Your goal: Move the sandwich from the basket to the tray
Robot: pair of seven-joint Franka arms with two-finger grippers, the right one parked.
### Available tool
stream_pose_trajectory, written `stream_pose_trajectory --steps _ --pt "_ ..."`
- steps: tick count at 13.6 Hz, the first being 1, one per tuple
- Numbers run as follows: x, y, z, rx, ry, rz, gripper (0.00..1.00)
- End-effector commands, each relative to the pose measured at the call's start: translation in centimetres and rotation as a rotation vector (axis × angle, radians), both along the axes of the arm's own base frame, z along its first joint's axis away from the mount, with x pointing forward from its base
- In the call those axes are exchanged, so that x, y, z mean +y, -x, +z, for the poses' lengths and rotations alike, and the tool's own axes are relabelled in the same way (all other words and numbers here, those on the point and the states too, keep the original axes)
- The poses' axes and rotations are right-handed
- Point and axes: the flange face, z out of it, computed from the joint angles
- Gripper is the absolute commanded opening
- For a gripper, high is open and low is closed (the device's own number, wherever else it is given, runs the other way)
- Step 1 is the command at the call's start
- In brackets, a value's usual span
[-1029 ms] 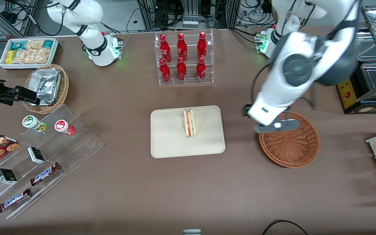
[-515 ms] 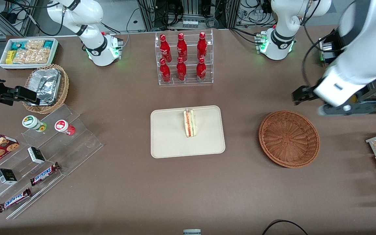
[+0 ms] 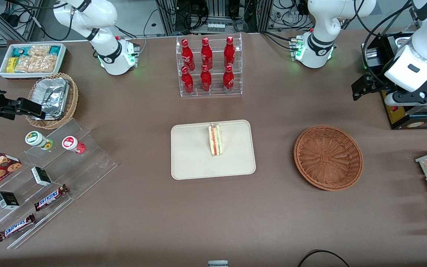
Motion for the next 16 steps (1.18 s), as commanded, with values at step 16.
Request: stream_pose_trajectory --steps 16 --pt "4.5 -4.0 0.7 -0.040 0.005 -0.031 1.00"
